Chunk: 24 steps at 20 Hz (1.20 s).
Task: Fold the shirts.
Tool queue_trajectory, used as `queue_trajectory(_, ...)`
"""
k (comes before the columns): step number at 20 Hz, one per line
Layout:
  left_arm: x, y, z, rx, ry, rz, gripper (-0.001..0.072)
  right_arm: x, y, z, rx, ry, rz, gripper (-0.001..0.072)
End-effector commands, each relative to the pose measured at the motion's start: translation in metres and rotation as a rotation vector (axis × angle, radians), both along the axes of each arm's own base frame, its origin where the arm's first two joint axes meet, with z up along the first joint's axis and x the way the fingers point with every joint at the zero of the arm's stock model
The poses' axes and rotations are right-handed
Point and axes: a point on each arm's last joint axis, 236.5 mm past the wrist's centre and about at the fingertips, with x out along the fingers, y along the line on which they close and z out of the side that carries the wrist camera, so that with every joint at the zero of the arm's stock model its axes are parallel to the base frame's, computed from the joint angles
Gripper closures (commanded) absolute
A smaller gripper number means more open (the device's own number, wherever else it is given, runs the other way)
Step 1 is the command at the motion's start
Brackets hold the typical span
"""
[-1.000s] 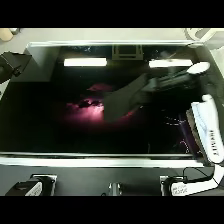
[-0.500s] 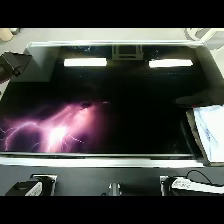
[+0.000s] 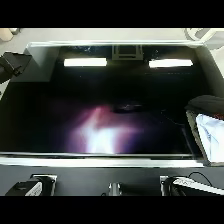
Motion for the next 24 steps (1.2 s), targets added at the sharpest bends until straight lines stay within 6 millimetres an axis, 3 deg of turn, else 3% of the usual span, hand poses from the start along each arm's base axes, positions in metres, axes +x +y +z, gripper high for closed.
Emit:
queue_trajectory(1,0.000,0.000,0.000,0.010,-0.004,-0.002,0.0683,-0.046,-0.020,-0.018,-0.019,0.166,-0.126,0.0697)
queue_trajectory(3,0.000,0.000,0.000,0.010,-0.004,-0.002,0.0683,-0.070,-0.018,-0.043,0.014,0.283,-0.151,0.0697)
queue_trajectory(6,0.000,0.000,0.000,0.009,-0.004,-0.003,0.0683,-0.140,0.001,-0.091,0.023,0.558,-0.217,0.0698)
queue_trajectory(7,0.000,-0.001,0.000,0.009,-0.005,-0.005,0.0683,-0.152,0.007,-0.106,0.017,0.593,-0.221,0.0697)
queue_trajectory(10,0.000,-0.001,0.000,0.008,-0.005,-0.006,0.0683,-0.154,0.029,-0.147,0.083,0.596,-0.216,0.0697)
queue_trajectory(12,0.000,-0.003,0.001,-0.004,-0.006,-0.010,0.0683,-0.153,0.028,-0.166,0.081,0.592,-0.222,0.0695)
queue_trajectory(13,-0.001,-0.004,0.003,-0.014,-0.006,-0.014,0.0683,-0.148,0.021,-0.169,0.054,0.569,-0.231,0.0596)
queue_trajectory(15,-0.001,-0.005,0.003,-0.016,-0.006,-0.015,0.0683,-0.136,0.005,-0.167,-0.004,0.508,-0.245,0.0007)
queue_trajectory(17,-0.001,-0.005,0.004,-0.021,-0.008,-0.016,0.0683,-0.124,-0.015,-0.151,-0.090,0.450,-0.243,0.0013)
queue_trajectory(19,0.000,-0.005,0.007,-0.032,-0.015,-0.014,0.0684,-0.102,-0.047,-0.108,-0.251,0.340,-0.212,0.0013)
queue_trajectory(21,0.002,-0.007,0.011,-0.021,-0.031,-0.012,0.0686,-0.052,-0.080,-0.030,-0.454,0.083,-0.211,0.0015)
queue_trajectory(22,0.008,-0.009,0.012,0.018,-0.039,-0.014,0.0686,-0.026,-0.086,0.011,-0.547,-0.039,-0.202,0.0017)
queue_trajectory(23,0.018,-0.010,0.006,0.110,-0.034,-0.018,0.0687,0.000,-0.083,0.048,-0.638,-0.129,-0.168,0.0026)
queue_trajectory(24,0.031,-0.009,-0.011,0.222,0.012,-0.016,0.0687,0.030,-0.067,0.070,-0.695,-0.187,-0.104,0.0034)
